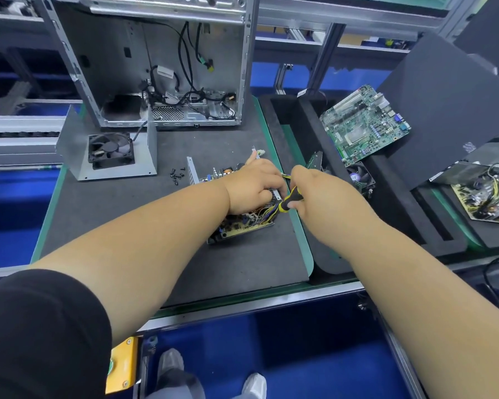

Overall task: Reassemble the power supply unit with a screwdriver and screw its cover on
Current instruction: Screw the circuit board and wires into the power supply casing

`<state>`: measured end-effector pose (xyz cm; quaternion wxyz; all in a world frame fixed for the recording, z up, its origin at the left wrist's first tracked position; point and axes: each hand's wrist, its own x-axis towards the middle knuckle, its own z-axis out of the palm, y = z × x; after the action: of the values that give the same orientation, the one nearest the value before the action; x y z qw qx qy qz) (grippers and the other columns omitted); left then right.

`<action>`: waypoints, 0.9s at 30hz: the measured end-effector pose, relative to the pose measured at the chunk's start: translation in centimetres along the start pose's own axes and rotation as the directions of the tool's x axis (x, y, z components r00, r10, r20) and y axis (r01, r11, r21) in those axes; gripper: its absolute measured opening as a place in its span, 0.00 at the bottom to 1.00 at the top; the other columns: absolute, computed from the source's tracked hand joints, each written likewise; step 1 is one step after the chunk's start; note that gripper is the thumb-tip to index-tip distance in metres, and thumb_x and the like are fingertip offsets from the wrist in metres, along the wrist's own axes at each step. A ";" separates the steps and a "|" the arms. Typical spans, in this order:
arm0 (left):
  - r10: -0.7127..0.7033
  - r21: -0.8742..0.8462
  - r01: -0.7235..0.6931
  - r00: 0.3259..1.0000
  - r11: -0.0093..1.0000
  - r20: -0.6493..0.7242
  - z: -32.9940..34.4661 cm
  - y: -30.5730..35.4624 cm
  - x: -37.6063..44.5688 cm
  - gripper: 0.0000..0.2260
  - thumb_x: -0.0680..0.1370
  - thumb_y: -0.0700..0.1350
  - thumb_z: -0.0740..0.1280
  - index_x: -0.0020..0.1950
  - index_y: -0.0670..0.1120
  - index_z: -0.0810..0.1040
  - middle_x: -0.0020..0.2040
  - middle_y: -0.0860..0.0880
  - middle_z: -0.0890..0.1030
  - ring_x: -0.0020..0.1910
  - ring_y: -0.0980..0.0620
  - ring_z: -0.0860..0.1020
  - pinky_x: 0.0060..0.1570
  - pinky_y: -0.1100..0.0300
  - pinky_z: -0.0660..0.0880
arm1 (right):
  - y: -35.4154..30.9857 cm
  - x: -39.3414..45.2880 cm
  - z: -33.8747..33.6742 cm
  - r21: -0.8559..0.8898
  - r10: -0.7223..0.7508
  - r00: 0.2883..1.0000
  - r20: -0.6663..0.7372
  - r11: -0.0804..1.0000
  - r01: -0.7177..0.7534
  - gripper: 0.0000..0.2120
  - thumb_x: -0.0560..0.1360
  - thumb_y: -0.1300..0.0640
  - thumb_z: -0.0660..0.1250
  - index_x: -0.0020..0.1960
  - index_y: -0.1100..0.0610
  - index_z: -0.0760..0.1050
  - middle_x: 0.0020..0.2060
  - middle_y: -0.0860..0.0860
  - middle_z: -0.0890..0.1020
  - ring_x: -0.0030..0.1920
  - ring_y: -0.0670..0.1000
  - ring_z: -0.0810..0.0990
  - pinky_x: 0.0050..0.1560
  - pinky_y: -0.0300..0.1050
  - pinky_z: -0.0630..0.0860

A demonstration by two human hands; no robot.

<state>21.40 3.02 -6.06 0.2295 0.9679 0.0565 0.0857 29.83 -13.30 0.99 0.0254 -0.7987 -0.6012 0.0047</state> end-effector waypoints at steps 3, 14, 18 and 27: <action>-0.001 0.009 0.000 1.000 1.000 0.006 0.1 0.1 0.1 0.16 0.74 0.31 0.59 0.55 0.42 0.81 0.53 0.44 0.77 0.61 0.45 0.68 0.74 0.41 0.35 | -0.6 0.3 0.2 -0.186 0.137 0.990 0.018 0.974 -0.131 0.16 0.81 0.42 0.59 0.43 0.52 0.62 0.30 0.47 0.63 0.36 0.54 0.69 0.30 0.44 0.60; -0.004 0.026 0.004 1.000 1.000 0.017 0.1 0.0 0.1 0.19 0.72 0.30 0.57 0.57 0.43 0.80 0.52 0.46 0.75 0.59 0.46 0.67 0.73 0.38 0.37 | -0.2 0.0 0.1 0.044 -0.043 0.999 -0.012 0.998 0.044 0.07 0.82 0.51 0.58 0.51 0.55 0.66 0.43 0.52 0.73 0.44 0.59 0.74 0.38 0.49 0.62; -0.026 0.043 0.025 0.999 0.999 0.039 0.1 -0.1 0.2 0.19 0.74 0.32 0.57 0.59 0.42 0.79 0.56 0.47 0.77 0.62 0.46 0.67 0.74 0.40 0.36 | -0.4 0.0 0.6 -0.195 0.139 0.985 -0.098 0.968 -0.156 0.13 0.83 0.43 0.51 0.47 0.52 0.64 0.35 0.50 0.69 0.37 0.56 0.69 0.31 0.46 0.59; -0.005 0.003 0.005 1.000 1.000 0.024 0.2 -0.1 0.1 0.16 0.73 0.31 0.58 0.54 0.42 0.80 0.50 0.50 0.73 0.60 0.46 0.66 0.73 0.38 0.36 | -0.4 0.4 -0.5 -0.052 0.091 0.993 0.075 0.995 -0.088 0.11 0.79 0.49 0.65 0.50 0.56 0.66 0.44 0.51 0.70 0.41 0.53 0.68 0.36 0.46 0.61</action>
<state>21.56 3.05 -6.23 0.2290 0.9690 0.0561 0.0737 29.63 -12.83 1.49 -0.0178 -0.8244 -0.5653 0.0221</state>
